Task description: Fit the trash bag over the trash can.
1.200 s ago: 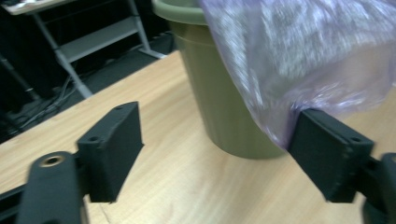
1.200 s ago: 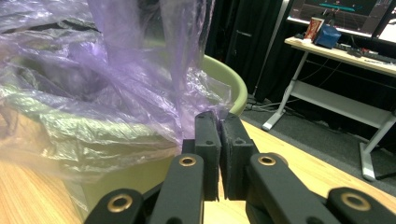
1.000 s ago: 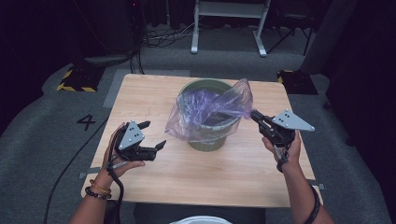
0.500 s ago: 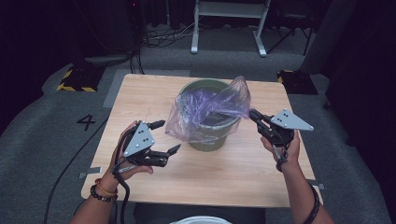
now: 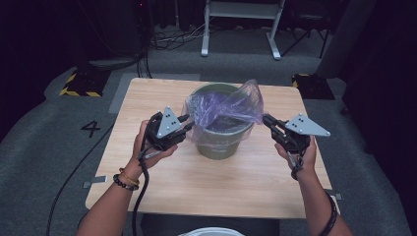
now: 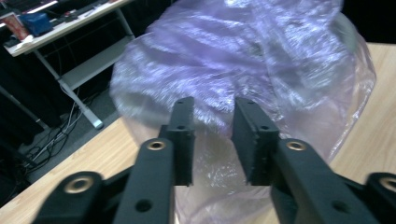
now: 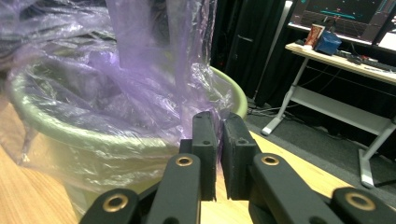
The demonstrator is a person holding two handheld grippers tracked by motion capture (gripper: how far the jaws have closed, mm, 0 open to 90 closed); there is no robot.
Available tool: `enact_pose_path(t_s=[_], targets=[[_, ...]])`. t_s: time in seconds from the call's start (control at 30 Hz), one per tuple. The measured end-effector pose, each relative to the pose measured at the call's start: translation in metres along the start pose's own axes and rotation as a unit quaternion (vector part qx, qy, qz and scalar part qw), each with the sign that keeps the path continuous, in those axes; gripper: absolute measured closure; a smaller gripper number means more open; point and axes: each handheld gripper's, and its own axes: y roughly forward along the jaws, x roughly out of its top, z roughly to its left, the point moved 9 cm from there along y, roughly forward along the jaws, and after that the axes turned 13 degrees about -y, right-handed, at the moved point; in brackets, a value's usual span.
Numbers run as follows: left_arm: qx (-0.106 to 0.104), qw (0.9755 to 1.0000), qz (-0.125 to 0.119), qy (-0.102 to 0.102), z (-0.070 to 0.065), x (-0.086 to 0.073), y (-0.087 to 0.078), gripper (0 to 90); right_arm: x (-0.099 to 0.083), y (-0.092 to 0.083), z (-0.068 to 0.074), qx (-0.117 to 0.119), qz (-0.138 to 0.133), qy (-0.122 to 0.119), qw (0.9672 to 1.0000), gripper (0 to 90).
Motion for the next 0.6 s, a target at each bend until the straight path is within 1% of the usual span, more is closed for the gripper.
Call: enact_pose_path(t_s=[0.03,0.1,0.17,0.2,0.23,0.27,0.3,0.33,0.37,0.4,0.43,0.47,0.53,0.57,0.6], targets=[[-0.002,1.0000,-0.001,-0.002,0.002,0.000,0.000,75.6,-0.001,0.000,-0.001,-0.001,0.001,0.000,1.0000,86.2],[0.000,1.0000,0.001,0.000,0.005,-0.001,0.001,80.6,-0.002,0.001,-0.002,-0.003,0.004,0.003,1.0000,86.5],[0.005,0.9999,0.009,0.003,0.009,-0.004,0.004,86.0,-0.003,0.002,-0.004,-0.004,0.005,0.003,1.0000,87.0],[0.002,1.0000,0.009,0.000,0.009,-0.004,0.004,88.7,-0.003,0.004,-0.004,-0.005,0.007,0.004,1.0000,87.1],[-0.005,1.0000,0.007,-0.003,0.009,-0.003,0.004,88.2,-0.003,0.004,-0.004,-0.004,0.007,0.006,0.9999,87.1],[-0.017,0.9998,0.000,-0.007,0.006,-0.001,0.003,83.7,-0.003,0.005,-0.004,-0.003,0.007,0.007,0.9999,87.1],[-0.025,0.9996,-0.007,-0.010,0.003,0.002,0.000,74.1,-0.002,0.005,-0.003,-0.003,0.006,0.007,1.0000,87.1],[-0.028,0.9995,-0.010,-0.011,0.000,0.004,-0.001,59.8,-0.002,0.005,-0.003,-0.004,0.005,0.006,1.0000,87.1],[-0.034,0.9993,-0.013,-0.010,-0.003,0.006,-0.004,54.7,-0.001,0.005,-0.002,-0.003,0.005,0.005,1.0000,87.0],[-0.050,0.9986,-0.019,-0.008,-0.009,0.010,-0.007,47.3,-0.001,0.005,-0.001,-0.002,0.005,0.004,1.0000,86.9],[-0.057,0.9980,-0.025,-0.006,-0.014,0.013,-0.009,40.2,0.000,0.006,-0.001,-0.001,0.005,0.002,1.0000,86.7],[-0.061,0.9977,-0.028,-0.007,-0.018,0.015,-0.011,35.3,0.000,0.006,0.000,0.000,0.005,0.001,1.0000,86.5],[-0.078,0.9965,-0.028,-0.009,-0.028,0.019,-0.012,27.2,0.001,0.006,0.000,0.001,0.005,0.001,1.0000,86.0],[-0.082,0.9962,-0.028,-0.007,-0.032,0.021,-0.012,25.3,0.002,0.006,0.001,0.001,0.004,0.001,1.0000,85.7],[-0.091,0.9954,-0.030,-0.004,-0.037,0.022,-0.013,23.2,0.002,0.006,0.001,0.001,0.004,0.001,1.0000,85.5]])
